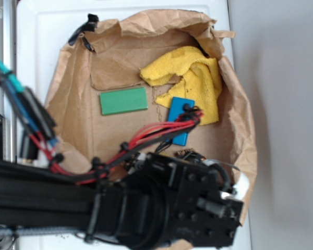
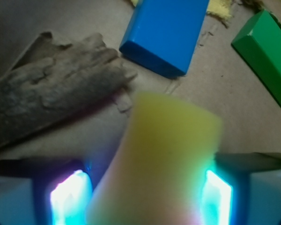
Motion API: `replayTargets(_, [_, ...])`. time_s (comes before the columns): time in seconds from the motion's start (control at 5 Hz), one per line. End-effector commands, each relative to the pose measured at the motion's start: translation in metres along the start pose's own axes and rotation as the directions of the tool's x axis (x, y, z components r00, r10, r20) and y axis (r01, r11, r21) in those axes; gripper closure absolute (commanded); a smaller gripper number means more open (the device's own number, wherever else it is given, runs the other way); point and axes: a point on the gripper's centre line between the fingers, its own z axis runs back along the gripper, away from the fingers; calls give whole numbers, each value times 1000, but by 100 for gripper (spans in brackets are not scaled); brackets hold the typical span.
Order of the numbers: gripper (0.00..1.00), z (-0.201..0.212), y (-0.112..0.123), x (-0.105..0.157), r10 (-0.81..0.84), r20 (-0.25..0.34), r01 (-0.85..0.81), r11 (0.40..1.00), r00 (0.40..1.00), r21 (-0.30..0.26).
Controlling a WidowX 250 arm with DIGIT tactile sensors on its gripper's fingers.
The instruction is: Grab the green sponge.
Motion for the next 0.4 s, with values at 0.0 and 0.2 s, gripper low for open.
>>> replayTargets(0.0, [100, 31, -8, 26, -24, -17, 22, 989, 1000, -147])
replayTargets(0.2, [100, 79, 19, 34, -13, 31, 21, 958, 999, -287])
